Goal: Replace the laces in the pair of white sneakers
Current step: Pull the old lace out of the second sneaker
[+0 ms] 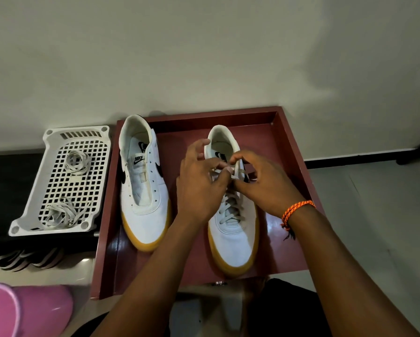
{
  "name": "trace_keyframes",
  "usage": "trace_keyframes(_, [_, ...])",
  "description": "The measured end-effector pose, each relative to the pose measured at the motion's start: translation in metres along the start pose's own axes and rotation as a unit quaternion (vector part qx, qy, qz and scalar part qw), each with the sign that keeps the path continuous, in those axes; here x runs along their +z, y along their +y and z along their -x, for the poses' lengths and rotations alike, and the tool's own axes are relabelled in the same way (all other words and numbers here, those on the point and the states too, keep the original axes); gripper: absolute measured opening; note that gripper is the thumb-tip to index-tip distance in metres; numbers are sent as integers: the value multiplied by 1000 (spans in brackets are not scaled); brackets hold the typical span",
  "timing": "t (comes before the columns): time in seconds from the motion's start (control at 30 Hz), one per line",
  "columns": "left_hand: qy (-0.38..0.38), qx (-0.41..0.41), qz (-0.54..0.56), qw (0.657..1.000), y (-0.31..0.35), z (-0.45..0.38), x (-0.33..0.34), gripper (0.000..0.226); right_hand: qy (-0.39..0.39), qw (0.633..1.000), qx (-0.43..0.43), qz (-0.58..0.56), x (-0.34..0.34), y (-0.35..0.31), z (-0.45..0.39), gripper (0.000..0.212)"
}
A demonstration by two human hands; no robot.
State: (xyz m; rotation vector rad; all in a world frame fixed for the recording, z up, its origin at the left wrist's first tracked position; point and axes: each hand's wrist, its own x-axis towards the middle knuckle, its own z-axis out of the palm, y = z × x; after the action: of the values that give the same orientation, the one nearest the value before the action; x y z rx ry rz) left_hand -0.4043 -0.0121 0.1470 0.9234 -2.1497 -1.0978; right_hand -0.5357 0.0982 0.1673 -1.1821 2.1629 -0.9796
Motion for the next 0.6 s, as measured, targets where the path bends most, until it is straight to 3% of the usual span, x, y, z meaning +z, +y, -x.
trace_keyframes(0.1, [23,-69,156,985,6,-5,-4,14,19,1000,7,1,-1,-2,1,34])
trace_keyframes(0.2, [77,-197,301,930,8,-6,-7,5,30,999,16,8,-1,-3,2,36])
trace_keyframes(0.27, [109,-167,212,957,6,-6,-10,8,30,999,13,11,0,-2,2,37])
trace_keyframes(0.33, [89,-55,63,992,4,-3,-12,17,28,1000,8,9,1,-1,1,36])
trace_keyframes(0.47, [7,21,-144,989,7,2,-3,25,24,1000,-5,11,1,0,1,36])
trace_keyframes(0.6, [-16,-13,-143,990,5,2,4,14,21,1000,-4,14,2,0,1,35])
